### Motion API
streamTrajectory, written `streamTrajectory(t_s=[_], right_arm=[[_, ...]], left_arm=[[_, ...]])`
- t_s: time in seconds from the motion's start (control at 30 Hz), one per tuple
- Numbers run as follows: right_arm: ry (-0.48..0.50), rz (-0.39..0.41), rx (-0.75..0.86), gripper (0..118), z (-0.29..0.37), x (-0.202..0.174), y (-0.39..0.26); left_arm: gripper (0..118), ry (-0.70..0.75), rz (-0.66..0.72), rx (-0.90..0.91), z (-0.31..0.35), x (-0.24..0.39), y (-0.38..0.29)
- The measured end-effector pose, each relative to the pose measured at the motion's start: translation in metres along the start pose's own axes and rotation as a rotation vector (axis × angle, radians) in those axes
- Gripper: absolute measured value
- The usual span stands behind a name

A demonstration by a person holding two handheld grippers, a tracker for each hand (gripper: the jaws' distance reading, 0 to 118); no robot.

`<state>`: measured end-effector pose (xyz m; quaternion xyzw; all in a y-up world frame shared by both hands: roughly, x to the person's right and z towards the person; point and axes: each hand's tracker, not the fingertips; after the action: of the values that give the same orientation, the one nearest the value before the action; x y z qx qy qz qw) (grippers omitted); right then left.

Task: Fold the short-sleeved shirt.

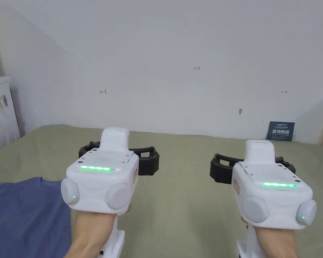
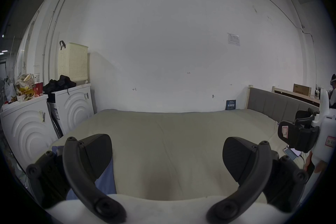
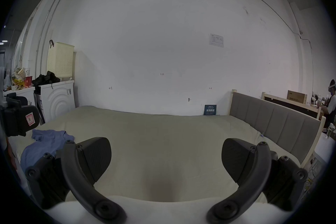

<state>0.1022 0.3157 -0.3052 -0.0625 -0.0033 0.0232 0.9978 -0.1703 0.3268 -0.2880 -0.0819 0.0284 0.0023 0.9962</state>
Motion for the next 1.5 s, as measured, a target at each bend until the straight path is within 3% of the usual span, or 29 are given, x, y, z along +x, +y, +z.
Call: streamTrajectory(t_s=[0.63, 0.87, 1.2, 1.5], right_arm=[[-0.003, 0.005, -0.001, 118, 0.000, -0.006, 0.004], [-0.007, 0.043, 0.007, 118, 0.000, -0.008, 0.006], [0.007, 0.021, 0.012, 118, -0.002, -0.006, 0.009], [0.003, 0.062, 0.032, 118, -0.001, -0.010, 0.006]], left_arm=[[118, -0.001, -0.017, -0.004, 0.003, -0.001, 0.002], [118, 0.005, -0.005, -0.002, 0.003, -0.001, 0.004], [118, -0.011, -0.008, -0.019, 0.001, 0.002, 0.003], [118, 0.001, 0.017, 0.007, 0.002, 0.000, 0.006]])
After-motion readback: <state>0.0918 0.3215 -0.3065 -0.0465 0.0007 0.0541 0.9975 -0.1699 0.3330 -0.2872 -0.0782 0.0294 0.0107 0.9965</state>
